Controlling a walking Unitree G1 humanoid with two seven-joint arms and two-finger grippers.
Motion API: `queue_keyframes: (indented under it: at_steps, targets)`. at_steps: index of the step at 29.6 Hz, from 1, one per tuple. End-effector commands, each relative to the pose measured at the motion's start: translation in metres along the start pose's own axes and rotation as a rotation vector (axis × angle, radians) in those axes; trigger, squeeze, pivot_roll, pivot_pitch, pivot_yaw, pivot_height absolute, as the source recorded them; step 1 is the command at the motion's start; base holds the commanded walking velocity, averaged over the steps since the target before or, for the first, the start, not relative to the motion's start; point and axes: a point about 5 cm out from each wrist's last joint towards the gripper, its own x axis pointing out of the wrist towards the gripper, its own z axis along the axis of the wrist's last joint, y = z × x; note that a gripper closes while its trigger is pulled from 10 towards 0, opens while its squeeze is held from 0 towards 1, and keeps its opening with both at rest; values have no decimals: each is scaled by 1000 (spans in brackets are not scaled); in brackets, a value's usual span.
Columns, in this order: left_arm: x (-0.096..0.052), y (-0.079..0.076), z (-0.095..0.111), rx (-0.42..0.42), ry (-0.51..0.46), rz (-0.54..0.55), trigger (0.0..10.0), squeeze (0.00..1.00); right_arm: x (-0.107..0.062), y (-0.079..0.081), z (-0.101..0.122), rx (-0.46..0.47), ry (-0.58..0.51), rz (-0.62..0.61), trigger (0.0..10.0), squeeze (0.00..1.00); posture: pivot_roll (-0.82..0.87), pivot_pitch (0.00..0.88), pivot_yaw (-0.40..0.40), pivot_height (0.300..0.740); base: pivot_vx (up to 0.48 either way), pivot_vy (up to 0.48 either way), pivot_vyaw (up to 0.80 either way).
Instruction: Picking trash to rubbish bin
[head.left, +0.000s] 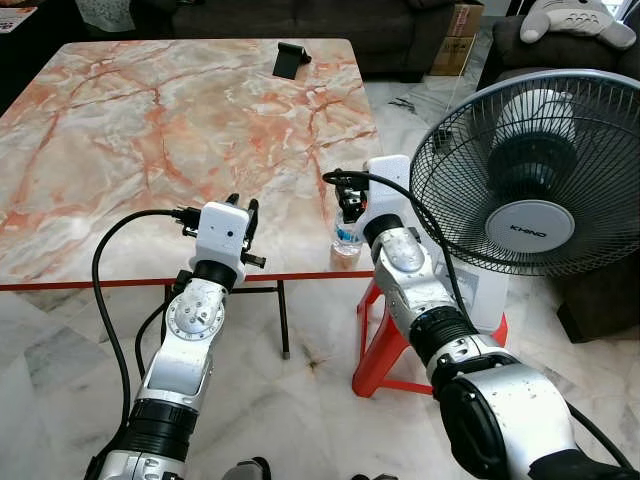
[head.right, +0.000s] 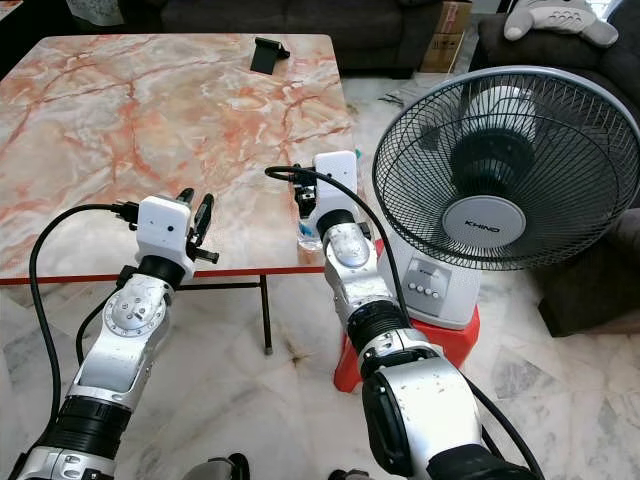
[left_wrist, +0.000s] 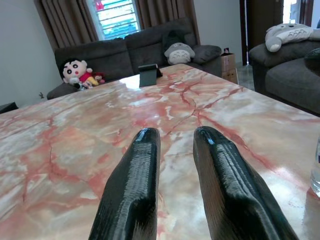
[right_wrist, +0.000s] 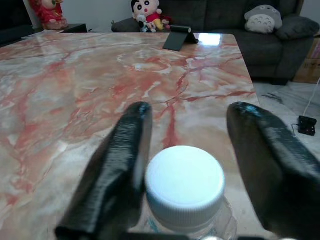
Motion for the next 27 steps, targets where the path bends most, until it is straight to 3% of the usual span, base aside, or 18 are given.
queue_keyframes:
  at_steps: [1, 22, 23, 24, 27]
  targets:
    - [4, -2, 4, 0, -12, -18, 10000, 0, -1, 3, -6, 13, 38, 9, 0, 0, 168, 117, -20, 740, 0, 0, 0]
    - [6, -4, 0, 9, 9, -22, 10000, 0, -2, 7, -7, 26, 40, 24, 0, 0, 168, 115, -17, 740, 0, 0, 0]
    - [5, -3, -1, 5, 14, -13, 10000, 0, -1, 7, -5, 24, 28, 20, 8588, 0, 168, 114, -16, 740, 0, 0, 0]
    - [5, -2, -2, -1, 13, 11, 10000, 0, 0, 6, 0, 35, -5, 18, 10000, 0, 167, 111, -16, 740, 0, 0, 0]
    - [5, 0, -2, -16, 9, 34, 10000, 0, 0, 6, 6, 49, -48, 29, 10000, 0, 166, 110, -14, 740, 0, 0, 0]
